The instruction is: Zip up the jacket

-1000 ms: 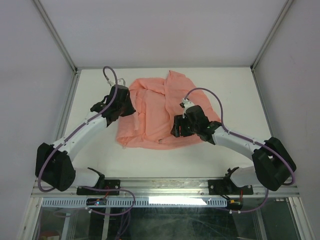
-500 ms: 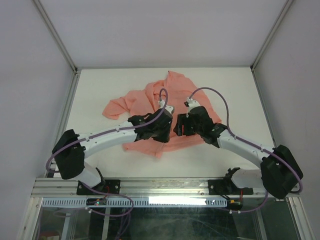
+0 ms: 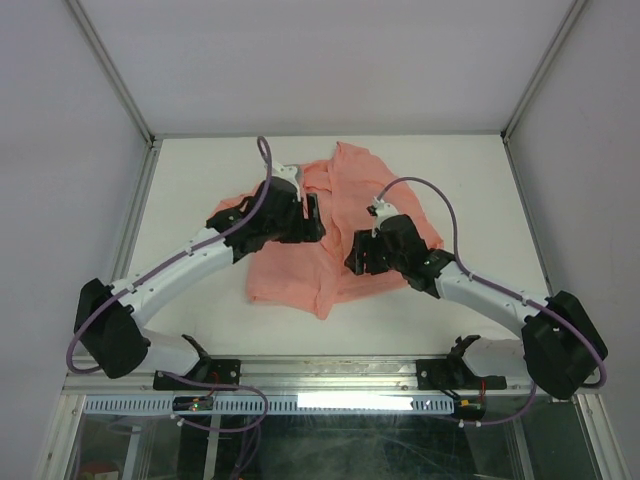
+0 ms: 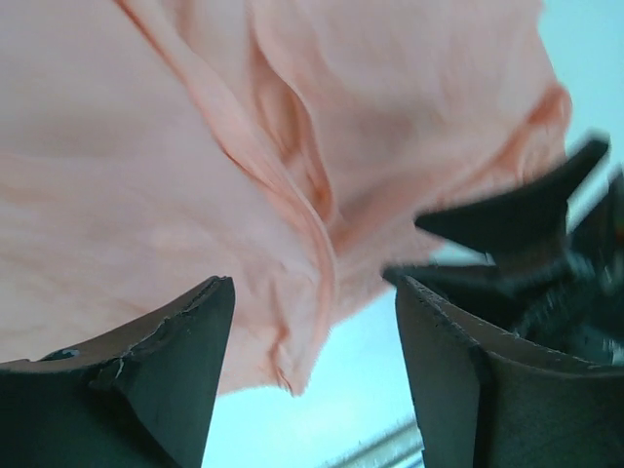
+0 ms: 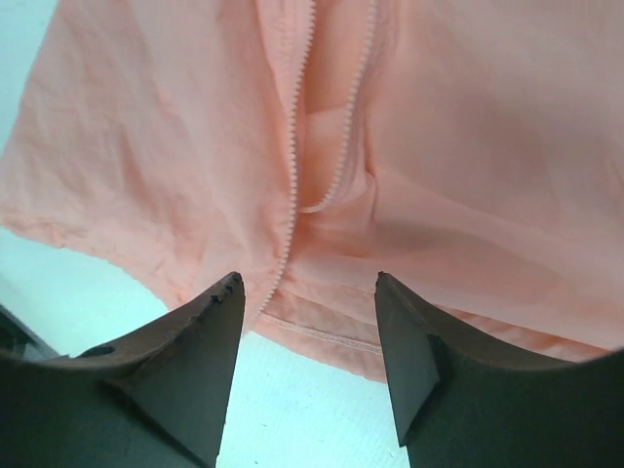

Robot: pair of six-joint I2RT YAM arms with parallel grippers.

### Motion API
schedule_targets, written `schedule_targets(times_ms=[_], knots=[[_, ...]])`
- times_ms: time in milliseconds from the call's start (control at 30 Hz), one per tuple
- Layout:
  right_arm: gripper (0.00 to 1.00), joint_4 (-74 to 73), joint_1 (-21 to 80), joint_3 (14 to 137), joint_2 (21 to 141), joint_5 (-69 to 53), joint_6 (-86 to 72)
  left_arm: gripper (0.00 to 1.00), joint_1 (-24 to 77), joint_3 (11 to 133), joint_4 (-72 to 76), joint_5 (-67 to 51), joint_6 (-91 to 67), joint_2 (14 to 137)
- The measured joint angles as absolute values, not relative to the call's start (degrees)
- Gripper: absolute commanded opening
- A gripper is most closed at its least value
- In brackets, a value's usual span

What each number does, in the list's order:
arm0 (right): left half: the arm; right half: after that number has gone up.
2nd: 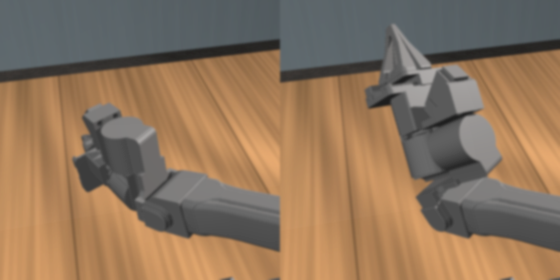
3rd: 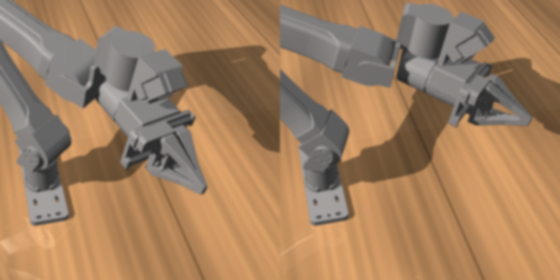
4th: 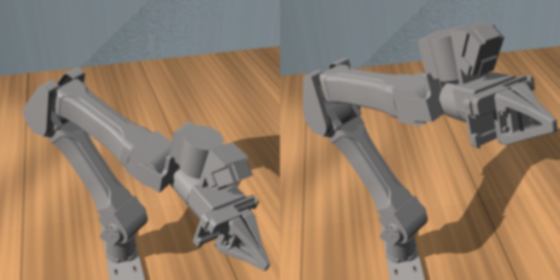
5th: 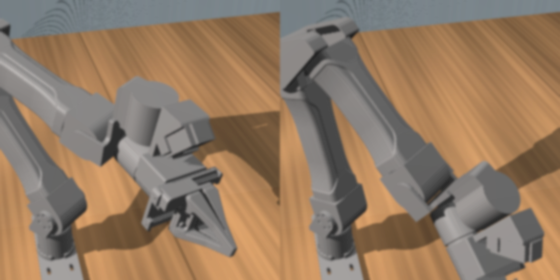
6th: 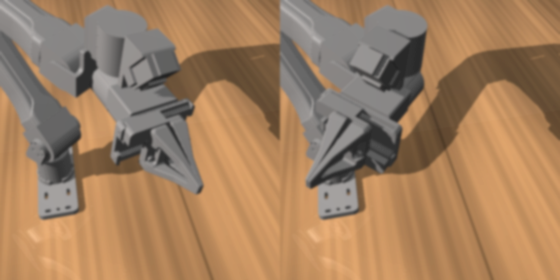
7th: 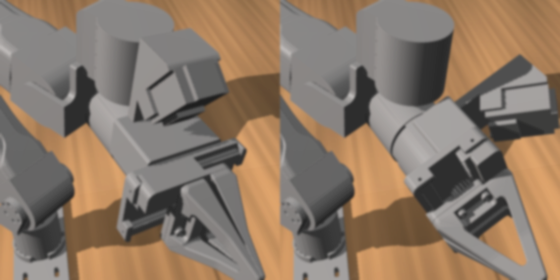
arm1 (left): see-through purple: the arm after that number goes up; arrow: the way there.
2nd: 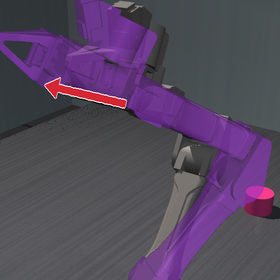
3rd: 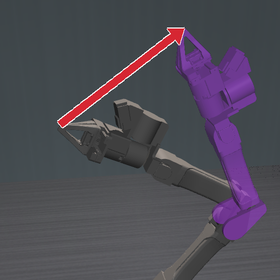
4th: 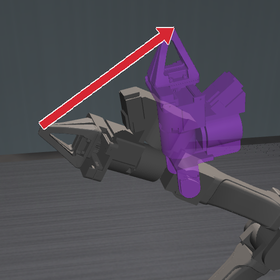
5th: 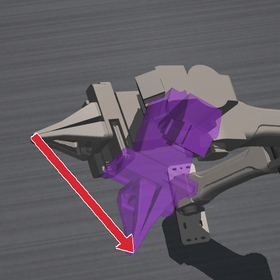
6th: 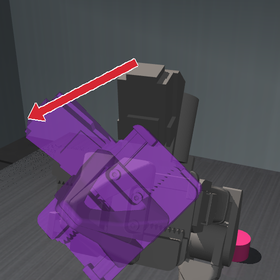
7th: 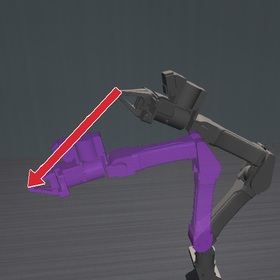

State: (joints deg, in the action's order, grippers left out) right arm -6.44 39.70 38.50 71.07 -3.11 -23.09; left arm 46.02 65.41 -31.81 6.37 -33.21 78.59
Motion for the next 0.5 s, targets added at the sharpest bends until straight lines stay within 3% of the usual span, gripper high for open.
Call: schedule_targets(times_ms=[200,500], knots=[[0.54,-2.79,41.65,38.5,73.28,-6.57,-23.73,0.63,34.54,71.85,-30.7,7.35,-31.55,84.58],[0.5,0.86,46.39,38.5,79.96,-8.38,-24.99,0.52,28.99,94.13,-30.65,8.62,-27.18,108.31]])
